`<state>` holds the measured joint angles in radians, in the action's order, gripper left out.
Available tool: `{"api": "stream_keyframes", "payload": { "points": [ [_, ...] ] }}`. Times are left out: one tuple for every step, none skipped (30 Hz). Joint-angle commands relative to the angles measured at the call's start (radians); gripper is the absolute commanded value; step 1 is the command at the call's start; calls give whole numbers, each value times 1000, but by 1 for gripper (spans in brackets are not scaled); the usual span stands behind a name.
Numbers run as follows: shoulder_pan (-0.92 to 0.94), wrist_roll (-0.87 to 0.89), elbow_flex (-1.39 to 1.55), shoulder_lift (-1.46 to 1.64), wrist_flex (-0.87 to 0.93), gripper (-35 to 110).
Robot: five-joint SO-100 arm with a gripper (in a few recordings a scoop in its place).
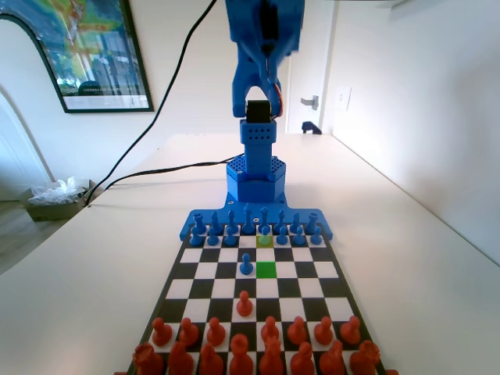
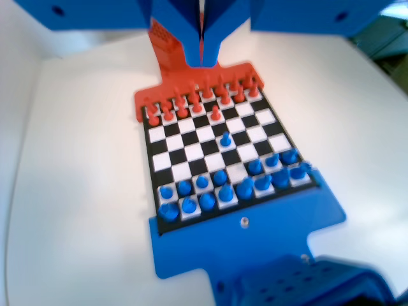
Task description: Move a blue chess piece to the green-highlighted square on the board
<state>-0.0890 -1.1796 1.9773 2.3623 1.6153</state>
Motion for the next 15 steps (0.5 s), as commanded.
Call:
{"api": "stream_keyframes", "payload": {
  "points": [
    [-28,92,52,-5,-37,2],
    [-31,120,66,-17,-48,2],
    [-32,147,83,-26,-60,2],
    [-32,170,101,-32,-77,2],
    [-32,190,121,-37,-97,2],
    [-32,209,141,-43,-117,2],
    [-32,225,160,-55,-133,2],
    [-32,255,187,-84,-173,2],
    [-32,272,209,-100,-209,2],
    [-31,285,232,-109,-236,3],
    [-26,296,258,-117,-262,3],
    [-25,307,279,-126,-290,3],
    [-21,321,301,-137,-319,3],
    [-18,333,319,-146,-345,3],
    [-15,345,337,-156,-373,4]
  ]
}}
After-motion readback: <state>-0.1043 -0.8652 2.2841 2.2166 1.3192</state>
